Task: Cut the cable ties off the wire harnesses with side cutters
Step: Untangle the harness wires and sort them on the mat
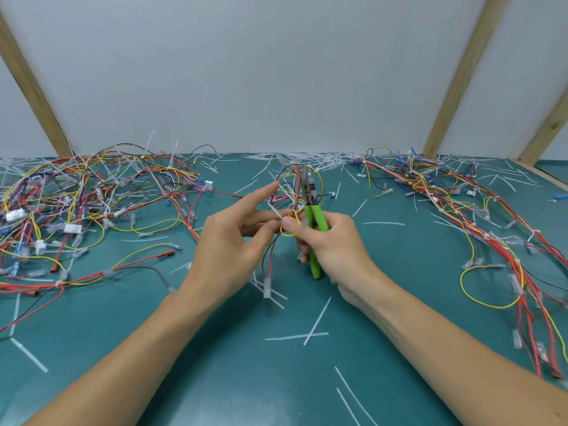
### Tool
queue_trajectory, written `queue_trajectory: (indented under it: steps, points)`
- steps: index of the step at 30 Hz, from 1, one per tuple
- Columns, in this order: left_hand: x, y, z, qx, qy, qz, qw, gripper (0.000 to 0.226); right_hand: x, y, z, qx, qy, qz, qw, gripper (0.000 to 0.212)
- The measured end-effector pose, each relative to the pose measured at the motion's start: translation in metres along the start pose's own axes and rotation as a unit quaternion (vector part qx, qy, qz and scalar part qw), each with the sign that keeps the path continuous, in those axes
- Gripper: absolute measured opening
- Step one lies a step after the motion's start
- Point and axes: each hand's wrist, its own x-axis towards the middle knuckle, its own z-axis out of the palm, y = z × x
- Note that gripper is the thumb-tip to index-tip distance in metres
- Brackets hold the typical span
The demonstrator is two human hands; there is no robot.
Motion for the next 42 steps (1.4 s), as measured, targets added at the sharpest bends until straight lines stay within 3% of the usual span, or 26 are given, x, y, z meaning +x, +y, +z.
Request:
queue_trajectory:
  steps: [6,9,14,16,19,24,34,42]
  points:
    - [0.005,-0.002,-0.013,0.179,0.11,0.033,0.977,0.03,0.006,-0.005,-0.009,0.042,0.029,0.025,0.998,0.022]
    - [0.009,-0.008,-0.019,0.155,0.135,-0.018,0.978,0.031,0.011,-0.007,-0.016,0.074,0.056,0.04,0.995,0.016]
    - [0.013,-0.014,-0.019,-0.059,0.06,-0.11,0.99,0.043,0.019,-0.006,-0.028,0.148,0.09,0.079,0.982,0.011]
    - [0.012,-0.015,-0.017,-0.087,0.028,-0.11,0.99,0.057,0.021,-0.005,-0.032,0.165,0.09,0.095,0.978,0.011]
    - [0.008,-0.014,-0.016,-0.06,-0.021,-0.08,0.995,0.069,0.023,-0.005,-0.037,0.179,0.091,0.11,0.973,0.01]
    - [0.001,-0.013,-0.011,0.089,-0.077,-0.04,0.992,0.039,0.025,-0.007,-0.04,0.187,0.098,0.112,0.971,0.009]
    - [0.001,-0.012,-0.007,0.094,-0.104,-0.009,0.99,0.052,0.026,-0.005,-0.042,0.166,0.118,0.116,0.972,0.013]
    - [0.001,-0.014,-0.003,0.108,-0.078,0.015,0.991,0.039,0.026,-0.005,-0.041,0.16,0.135,0.118,0.971,0.017]
